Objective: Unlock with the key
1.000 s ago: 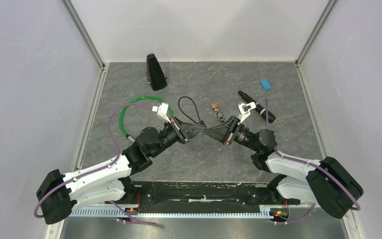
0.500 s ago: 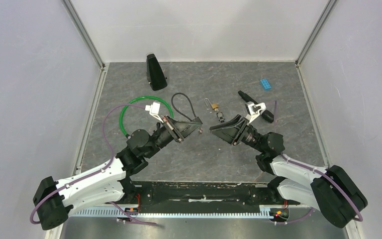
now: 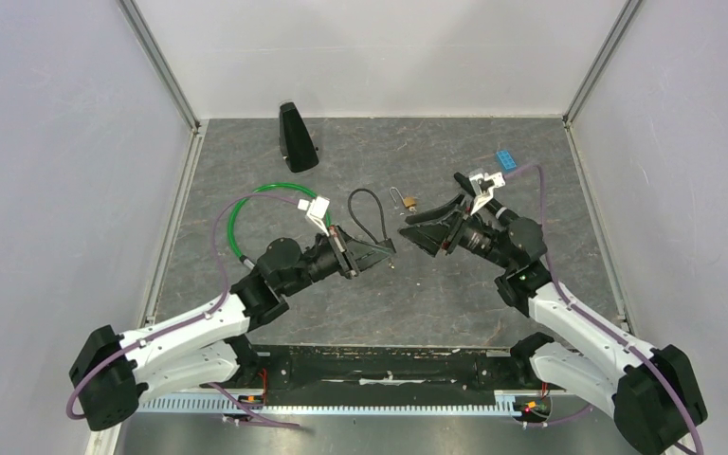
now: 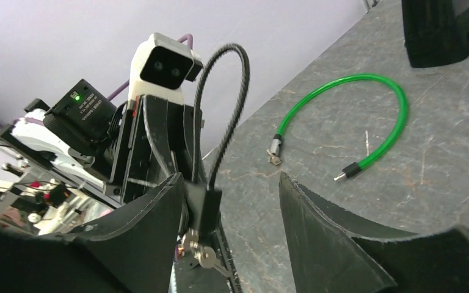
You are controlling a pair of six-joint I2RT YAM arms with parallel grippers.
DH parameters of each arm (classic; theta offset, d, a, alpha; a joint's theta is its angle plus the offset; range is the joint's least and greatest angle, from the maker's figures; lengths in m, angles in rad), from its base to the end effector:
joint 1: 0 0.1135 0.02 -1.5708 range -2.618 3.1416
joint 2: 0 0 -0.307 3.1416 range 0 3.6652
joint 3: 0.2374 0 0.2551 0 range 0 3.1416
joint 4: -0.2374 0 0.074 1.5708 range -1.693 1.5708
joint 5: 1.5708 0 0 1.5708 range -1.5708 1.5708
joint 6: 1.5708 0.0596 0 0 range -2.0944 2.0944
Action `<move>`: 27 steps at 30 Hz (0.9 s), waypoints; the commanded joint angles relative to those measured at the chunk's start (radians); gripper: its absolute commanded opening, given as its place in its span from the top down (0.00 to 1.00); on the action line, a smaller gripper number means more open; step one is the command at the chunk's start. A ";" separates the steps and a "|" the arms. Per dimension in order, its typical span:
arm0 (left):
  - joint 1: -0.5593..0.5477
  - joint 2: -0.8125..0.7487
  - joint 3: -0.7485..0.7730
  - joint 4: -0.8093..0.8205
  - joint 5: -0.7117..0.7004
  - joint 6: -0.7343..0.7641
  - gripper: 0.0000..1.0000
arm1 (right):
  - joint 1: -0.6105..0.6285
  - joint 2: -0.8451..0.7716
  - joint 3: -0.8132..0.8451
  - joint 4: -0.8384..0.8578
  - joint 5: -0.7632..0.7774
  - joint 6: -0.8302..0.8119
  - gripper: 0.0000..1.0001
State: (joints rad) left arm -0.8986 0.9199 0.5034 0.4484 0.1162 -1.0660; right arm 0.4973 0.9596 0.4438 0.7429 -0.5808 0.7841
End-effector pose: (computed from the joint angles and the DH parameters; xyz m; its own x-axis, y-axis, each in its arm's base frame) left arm 0.1304 -0.1750 0.3165 -0.7338 -0.4741 -0.4866 0.4282 0.2334 -0.8730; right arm 0.1687 0.1288 0.3227 -0.4733 0.4148 -0.7771 -0.7548 0.2638 0.6006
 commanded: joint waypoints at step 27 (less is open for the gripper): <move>-0.035 0.179 0.134 -0.066 0.402 0.360 0.98 | -0.034 0.037 0.220 -0.204 -0.047 -0.121 1.00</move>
State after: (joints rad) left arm -0.9081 1.0950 0.6067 0.3904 0.4541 -0.8024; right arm 0.4751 0.9962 0.6006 0.4889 -0.6456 0.6365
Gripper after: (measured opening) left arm 0.206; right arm 0.023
